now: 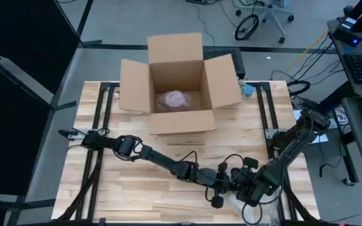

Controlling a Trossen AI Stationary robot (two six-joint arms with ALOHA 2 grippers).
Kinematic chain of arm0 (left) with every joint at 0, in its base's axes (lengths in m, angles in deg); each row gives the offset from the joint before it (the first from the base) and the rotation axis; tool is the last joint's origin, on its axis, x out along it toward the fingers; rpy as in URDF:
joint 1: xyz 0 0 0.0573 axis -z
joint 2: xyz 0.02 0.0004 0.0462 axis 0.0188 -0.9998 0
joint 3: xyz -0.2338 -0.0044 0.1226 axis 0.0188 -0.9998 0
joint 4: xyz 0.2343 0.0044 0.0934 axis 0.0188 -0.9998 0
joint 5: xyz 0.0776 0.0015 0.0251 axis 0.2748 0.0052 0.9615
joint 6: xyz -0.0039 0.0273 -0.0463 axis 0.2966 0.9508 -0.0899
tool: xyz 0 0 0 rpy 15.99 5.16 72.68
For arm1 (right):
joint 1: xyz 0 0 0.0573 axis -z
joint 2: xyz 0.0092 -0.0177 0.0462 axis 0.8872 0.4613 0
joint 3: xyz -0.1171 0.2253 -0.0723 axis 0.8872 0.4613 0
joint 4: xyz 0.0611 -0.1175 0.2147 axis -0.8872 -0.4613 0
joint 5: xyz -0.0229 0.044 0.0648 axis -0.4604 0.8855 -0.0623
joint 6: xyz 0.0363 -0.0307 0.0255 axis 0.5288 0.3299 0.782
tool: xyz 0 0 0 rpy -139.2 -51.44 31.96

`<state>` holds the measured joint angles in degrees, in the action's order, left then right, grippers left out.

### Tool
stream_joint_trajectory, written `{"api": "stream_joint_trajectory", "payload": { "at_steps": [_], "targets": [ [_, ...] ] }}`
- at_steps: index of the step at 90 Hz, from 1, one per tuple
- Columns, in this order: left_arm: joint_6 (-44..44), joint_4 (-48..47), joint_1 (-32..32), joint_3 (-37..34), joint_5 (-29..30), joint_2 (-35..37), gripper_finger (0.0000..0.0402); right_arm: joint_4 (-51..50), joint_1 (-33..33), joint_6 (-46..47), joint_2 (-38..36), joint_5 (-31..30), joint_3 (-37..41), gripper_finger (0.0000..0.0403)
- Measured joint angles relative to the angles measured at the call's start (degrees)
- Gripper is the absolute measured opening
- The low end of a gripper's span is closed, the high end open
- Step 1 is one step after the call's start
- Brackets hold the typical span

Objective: Wrap mug
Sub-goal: Wrap the pink mug with transparent bubble wrap

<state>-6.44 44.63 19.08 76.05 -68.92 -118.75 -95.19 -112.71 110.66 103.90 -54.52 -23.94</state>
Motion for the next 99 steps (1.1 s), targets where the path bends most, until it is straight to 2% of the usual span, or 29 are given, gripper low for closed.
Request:
{"api": "stream_joint_trajectory", "payload": {
  "at_steps": [8, 14, 21, 42, 55, 65, 77, 88, 99],
  "targets": [
    [0.0, 0.1, 0.0, 0.0, -0.2, 0.0, 0.0, -0.8, 0.0, -1.4, -1.3, 0.6, -0.6, 0.0025],
    [0.0, 0.1, 0.0, 0.0, 0.0, 0.0, 0.0, -0.8, 0.0, -1.7, -1.9, 1.1, -0.7, 0.0016],
    [0.0, 0.0, 0.0, 0.0, 0.0, 0.0, 0.0, -0.8, 0.0, -1.8, -2.8, 1.4, -0.8, 0.0041],
    [0.0, -0.7, -0.1, -0.1, 0.0, -0.1, 0.0, -0.1, 0.0, -2.1, -6.6, 5.8, -1.1, 0.0165],
    [0.0, -1.7, 0.0, -0.2, 0.0, -0.4, 0.0, 0.1, 0.0, -1.4, -10.6, 5.1, -1.1, 0.0211],
    [0.0, -2.2, 0.0, -0.3, 0.0, -0.5, 0.0, -0.2, -0.1, -1.7, -13.3, 3.9, -1.1, 0.0227],
    [0.0, -2.2, 0.0, -0.3, 0.0, -0.5, 0.0, -0.5, -0.7, -1.7, -14.4, 1.0, -1.2, 0.0226],
    [0.0, -2.4, 0.0, -0.3, 0.0, -0.5, 0.0, -0.7, -1.0, -1.9, -14.6, 2.1, -1.2, 0.0221],
    [0.0, -2.4, 0.0, -0.3, 0.0, -0.5, 0.0, -1.0, -2.2, -0.1, -16.2, 6.4, -1.2, 0.022]
  ]
}}
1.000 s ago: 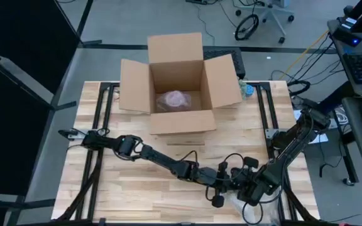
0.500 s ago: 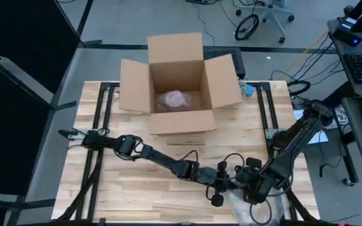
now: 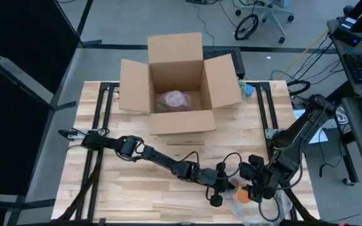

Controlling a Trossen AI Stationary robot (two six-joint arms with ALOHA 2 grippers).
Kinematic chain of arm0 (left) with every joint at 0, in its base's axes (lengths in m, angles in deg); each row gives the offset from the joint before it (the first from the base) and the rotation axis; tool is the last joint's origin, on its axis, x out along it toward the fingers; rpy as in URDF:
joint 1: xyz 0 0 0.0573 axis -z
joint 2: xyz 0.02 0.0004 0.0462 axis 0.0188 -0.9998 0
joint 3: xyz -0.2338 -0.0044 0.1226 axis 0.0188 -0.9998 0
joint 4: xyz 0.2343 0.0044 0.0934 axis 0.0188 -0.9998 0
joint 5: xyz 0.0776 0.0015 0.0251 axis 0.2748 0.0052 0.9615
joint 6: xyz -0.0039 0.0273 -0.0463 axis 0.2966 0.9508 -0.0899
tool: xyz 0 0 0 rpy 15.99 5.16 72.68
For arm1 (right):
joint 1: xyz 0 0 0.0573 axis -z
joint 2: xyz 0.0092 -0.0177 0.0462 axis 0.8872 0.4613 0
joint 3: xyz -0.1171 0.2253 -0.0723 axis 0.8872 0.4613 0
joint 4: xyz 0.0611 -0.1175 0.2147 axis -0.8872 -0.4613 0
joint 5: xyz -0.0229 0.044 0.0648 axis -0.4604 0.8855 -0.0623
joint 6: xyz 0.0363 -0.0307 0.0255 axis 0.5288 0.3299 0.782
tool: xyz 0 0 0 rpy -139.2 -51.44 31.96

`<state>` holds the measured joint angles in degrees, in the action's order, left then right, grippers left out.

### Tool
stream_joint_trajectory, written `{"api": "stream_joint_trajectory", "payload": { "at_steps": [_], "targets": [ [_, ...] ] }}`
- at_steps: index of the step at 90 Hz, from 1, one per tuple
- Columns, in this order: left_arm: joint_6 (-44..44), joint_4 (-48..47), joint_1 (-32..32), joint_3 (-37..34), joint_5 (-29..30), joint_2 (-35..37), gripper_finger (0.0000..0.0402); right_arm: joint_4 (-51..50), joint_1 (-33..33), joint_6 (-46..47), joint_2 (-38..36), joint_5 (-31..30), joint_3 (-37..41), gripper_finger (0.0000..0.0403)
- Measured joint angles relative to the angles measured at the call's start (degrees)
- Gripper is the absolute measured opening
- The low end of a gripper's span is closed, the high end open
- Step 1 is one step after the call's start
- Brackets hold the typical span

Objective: Wrap mug
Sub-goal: Wrap the pink mug with transparent bubble wrap

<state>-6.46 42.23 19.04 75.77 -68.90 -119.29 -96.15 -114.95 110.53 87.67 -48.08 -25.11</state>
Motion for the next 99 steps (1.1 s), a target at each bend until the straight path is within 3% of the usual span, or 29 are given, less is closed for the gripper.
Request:
{"api": "stream_joint_trajectory", "payload": {
  "at_steps": [14, 26, 41, 56, 71, 82, 99],
  "targets": [
    [0.4, 0.0, 0.0, 0.0, 0.0, 0.0, 0.0, -2.1, -4.6, 7.8, 0.1, 3.4, 0.0, 0.022],
    [0.4, 0.2, 0.0, 0.1, 0.0, 0.0, 0.0, -2.4, -9.1, 12.6, 4.9, -1.6, 0.2, 0.0219],
    [0.1, 0.3, 0.0, 0.1, 0.0, 0.1, 0.0, -0.5, -9.7, 12.6, 12.7, -7.1, 0.1, 0.0219],
    [0.1, 0.5, 0.0, 0.2, 0.0, 0.3, 0.0, 6.8, -8.5, 8.4, 19.7, -7.6, -0.1, 0.0219],
    [0.2, -0.8, 0.5, 0.6, 0.0, 1.1, 0.0, 5.6, -7.6, 8.3, 23.3, -9.6, 0.3, 0.0219],
    [0.5, -8.4, 0.8, 2.8, 0.5, 1.6, 0.0, 6.2, -5.8, 5.8, 25.1, -11.6, 0.3, 0.0219],
    [0.3, -37.6, 0.9, 14.6, 3.8, 1.3, 0.0, 5.8, -1.7, -0.2, 25.8, -18.7, 0.5, 0.0219]
  ]
}}
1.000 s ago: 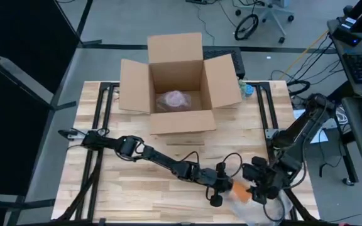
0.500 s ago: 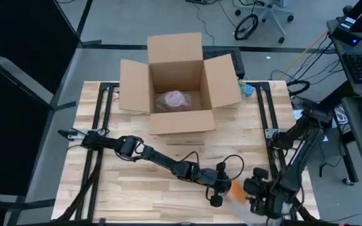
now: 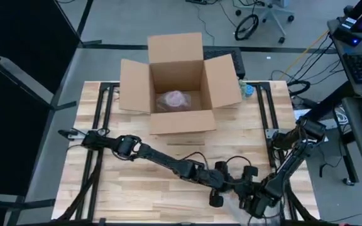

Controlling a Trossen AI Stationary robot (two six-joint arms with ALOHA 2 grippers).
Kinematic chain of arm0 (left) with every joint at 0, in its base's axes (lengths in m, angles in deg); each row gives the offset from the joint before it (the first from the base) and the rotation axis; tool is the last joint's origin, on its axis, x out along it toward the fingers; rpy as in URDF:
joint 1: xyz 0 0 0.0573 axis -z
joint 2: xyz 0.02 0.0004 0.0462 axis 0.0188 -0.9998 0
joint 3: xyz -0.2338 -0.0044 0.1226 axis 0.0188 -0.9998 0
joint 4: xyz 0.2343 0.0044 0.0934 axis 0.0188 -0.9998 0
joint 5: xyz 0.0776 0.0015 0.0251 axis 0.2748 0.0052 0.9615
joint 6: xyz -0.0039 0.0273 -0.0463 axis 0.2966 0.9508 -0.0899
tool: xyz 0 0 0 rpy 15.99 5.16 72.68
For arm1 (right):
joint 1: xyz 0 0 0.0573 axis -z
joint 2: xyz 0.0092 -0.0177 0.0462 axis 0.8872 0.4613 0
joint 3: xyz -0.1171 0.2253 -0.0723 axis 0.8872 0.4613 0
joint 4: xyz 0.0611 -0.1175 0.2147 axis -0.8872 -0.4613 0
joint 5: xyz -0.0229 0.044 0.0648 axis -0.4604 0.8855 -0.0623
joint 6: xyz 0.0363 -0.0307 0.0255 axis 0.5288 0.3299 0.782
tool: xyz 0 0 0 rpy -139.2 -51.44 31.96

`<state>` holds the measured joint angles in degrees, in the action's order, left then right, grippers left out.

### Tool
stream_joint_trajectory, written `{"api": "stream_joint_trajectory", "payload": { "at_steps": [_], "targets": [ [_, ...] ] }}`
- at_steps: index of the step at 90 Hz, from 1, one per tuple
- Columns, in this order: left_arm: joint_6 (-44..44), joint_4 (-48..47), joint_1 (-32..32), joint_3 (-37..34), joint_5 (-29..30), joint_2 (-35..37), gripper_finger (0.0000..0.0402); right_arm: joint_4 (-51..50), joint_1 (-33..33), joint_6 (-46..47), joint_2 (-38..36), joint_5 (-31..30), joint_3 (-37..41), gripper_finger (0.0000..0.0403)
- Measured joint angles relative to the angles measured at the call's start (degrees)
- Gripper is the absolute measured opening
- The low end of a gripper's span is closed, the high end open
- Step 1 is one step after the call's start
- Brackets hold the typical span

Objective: Wrap mug
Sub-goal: Wrap the pink mug with transparent bubble wrap

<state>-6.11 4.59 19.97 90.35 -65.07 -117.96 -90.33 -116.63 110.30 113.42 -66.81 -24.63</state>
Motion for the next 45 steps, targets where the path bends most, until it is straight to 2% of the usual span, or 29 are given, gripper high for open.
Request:
{"api": "stream_joint_trajectory", "payload": {
  "at_steps": [18, 35, 45],
  "targets": [
    [-2.0, -17.7, -0.1, 8.7, 1.9, -0.3, 0.0, 3.9, 4.2, -6.3, 0.5, -5.5, 0.4, 0.0219],
    [-4.4, -21.7, -1.2, 8.7, 0.1, -0.4, 0.0, 16.5, 7.9, -13.6, 2.9, -4.8, 3.8, 0.0219],
    [-4.9, -22.9, -1.8, 8.7, -1.9, -0.9, 0.0, 18.7, 8.4, -14.6, 4.0, -5.5, 4.1, 0.0219]
  ]
}}
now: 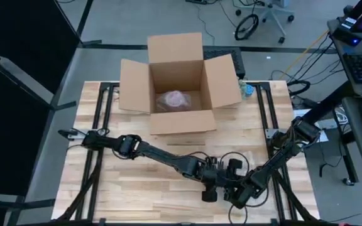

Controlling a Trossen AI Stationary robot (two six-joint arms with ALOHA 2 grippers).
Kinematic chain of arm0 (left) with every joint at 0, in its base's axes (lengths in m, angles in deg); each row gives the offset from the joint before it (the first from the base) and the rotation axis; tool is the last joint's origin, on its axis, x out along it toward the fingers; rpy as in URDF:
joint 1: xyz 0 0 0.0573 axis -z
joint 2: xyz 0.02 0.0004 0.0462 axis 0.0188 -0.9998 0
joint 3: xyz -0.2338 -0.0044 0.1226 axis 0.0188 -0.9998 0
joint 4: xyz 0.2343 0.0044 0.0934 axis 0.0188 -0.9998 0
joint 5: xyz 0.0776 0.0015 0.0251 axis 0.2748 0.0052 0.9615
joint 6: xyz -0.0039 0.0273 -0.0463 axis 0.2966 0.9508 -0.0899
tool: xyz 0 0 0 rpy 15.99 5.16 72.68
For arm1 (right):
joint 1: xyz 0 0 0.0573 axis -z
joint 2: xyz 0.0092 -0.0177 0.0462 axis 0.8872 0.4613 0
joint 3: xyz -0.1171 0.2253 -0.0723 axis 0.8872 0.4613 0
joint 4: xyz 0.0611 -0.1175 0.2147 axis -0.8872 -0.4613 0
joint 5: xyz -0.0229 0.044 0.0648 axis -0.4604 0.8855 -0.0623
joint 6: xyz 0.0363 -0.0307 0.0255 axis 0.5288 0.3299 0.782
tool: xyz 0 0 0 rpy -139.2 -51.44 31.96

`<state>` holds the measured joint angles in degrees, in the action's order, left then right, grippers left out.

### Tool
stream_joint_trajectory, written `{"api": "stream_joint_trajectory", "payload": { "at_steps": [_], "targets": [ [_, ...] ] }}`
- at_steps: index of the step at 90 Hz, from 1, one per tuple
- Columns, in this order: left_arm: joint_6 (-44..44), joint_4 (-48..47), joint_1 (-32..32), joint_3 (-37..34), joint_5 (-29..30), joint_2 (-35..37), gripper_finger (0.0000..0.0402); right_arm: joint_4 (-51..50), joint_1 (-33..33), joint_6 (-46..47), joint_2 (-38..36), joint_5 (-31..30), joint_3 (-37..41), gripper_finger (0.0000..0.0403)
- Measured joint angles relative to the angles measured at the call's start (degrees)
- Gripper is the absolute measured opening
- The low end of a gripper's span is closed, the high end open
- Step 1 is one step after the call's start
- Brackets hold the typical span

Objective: Wrap mug
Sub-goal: Wrap the pink mug with transparent bubble wrap

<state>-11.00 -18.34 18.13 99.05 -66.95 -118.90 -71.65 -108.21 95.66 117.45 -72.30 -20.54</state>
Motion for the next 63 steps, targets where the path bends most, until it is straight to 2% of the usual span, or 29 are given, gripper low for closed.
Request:
{"api": "stream_joint_trajectory", "payload": {
  "at_steps": [63],
  "targets": [
    [1.5, -1.9, -0.6, 0.2, 2.3, 4.7, 0.0, 0.0, -0.1, -0.9, 0.0, 0.5, -0.1, 0.0219]
  ]
}}
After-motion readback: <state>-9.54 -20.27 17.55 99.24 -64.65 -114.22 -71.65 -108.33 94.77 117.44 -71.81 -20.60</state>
